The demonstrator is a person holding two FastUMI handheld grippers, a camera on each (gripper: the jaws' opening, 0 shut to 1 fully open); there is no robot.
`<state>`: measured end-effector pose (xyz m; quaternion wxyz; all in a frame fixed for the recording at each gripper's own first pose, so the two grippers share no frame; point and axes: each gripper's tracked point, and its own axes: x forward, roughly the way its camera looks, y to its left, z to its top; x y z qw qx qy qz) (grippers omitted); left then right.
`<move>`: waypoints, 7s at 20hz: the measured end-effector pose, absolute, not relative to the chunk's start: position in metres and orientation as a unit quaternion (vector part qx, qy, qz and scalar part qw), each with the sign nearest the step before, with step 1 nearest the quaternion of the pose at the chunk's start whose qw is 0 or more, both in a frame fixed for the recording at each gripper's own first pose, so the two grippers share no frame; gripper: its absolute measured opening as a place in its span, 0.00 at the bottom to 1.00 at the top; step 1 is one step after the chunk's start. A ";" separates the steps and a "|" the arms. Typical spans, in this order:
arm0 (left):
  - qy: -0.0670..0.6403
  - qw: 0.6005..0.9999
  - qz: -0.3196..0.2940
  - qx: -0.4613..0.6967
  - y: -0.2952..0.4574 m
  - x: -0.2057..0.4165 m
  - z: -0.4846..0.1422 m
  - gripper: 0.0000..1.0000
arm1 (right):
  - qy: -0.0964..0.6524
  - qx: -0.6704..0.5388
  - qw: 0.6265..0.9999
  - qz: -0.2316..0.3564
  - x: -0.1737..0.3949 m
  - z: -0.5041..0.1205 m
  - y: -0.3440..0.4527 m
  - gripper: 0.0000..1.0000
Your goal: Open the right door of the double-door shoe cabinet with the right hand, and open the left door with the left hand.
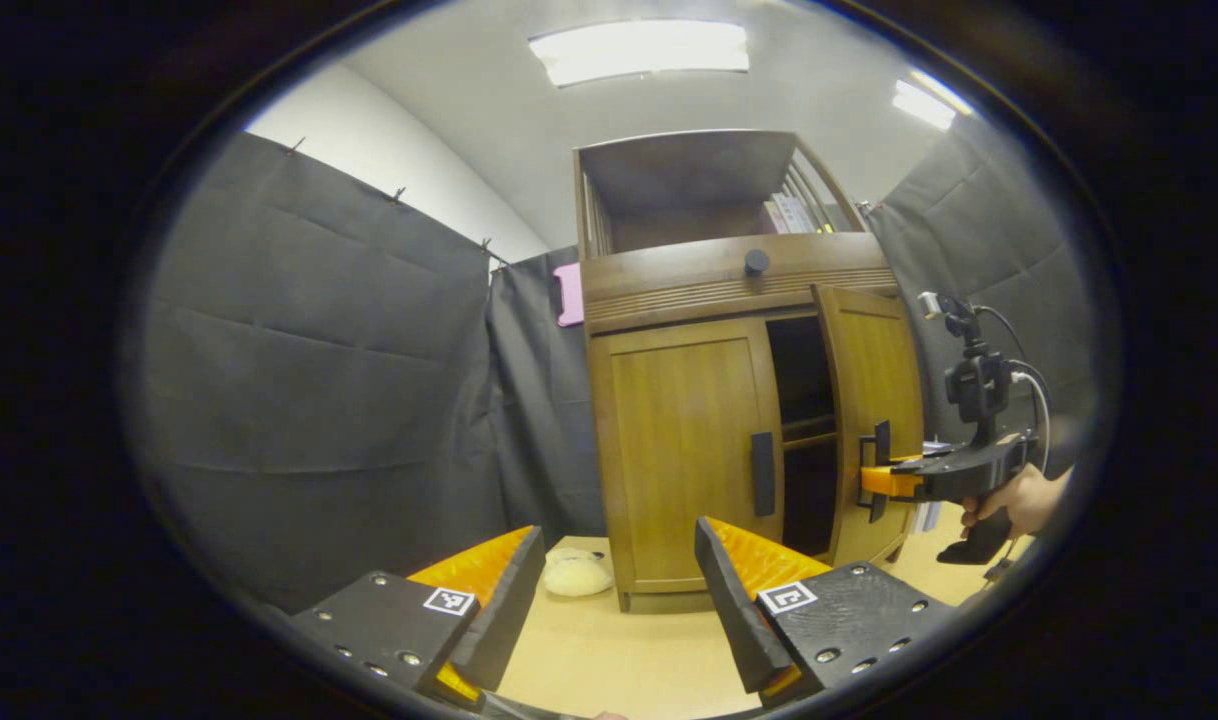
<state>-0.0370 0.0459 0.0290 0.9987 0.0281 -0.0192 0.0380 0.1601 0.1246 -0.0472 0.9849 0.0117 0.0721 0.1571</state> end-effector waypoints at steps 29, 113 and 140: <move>-0.028 0.994 -0.107 0.020 0.018 -0.026 0.024 0.85 | 0.066 0.047 0.997 -0.009 0.075 -0.045 -0.074 0.07; 0.081 0.990 -0.108 -0.049 0.023 0.033 0.025 0.24 | 0.049 -0.002 0.993 0.105 -0.016 -0.034 0.012 0.94; 0.094 0.995 -0.014 -0.038 0.157 0.009 0.029 0.17 | 0.050 -0.012 0.983 0.177 -0.011 -0.036 0.095 0.94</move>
